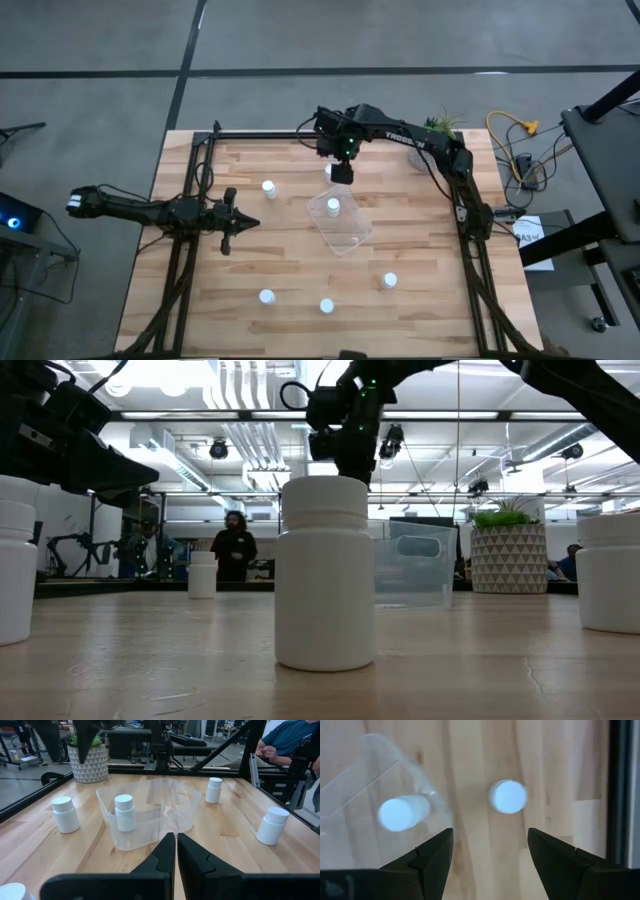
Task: Pick and place pill bottles into a basket
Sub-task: Put the white pill bottle into the transparent bin
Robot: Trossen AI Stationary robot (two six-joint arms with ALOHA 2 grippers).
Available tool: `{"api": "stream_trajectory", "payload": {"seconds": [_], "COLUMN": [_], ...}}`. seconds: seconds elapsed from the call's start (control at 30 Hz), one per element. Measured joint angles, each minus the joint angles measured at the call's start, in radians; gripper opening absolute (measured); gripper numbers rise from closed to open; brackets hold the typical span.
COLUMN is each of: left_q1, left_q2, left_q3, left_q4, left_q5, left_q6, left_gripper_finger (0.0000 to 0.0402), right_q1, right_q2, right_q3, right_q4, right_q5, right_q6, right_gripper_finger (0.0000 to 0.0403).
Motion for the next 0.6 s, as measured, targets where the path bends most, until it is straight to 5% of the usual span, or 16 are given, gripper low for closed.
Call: {"api": "stream_trajectory", "payload": {"seconds": [0.6], "left_q1": [0.0], "left_q2": [0.0], "left_q3": [0.0], "left_q4": [0.0], "left_q5": [-0.002], "left_q6": [0.0], "left_gripper_finger": [0.0], "right_q1": [-0.033], "right_q2": [0.001], "right_q3": [-0.078], "right_q4": [0.164], "right_q5": [0.065], "right_q6": [-0.053], "right_gripper_finger": [0.0245]}}
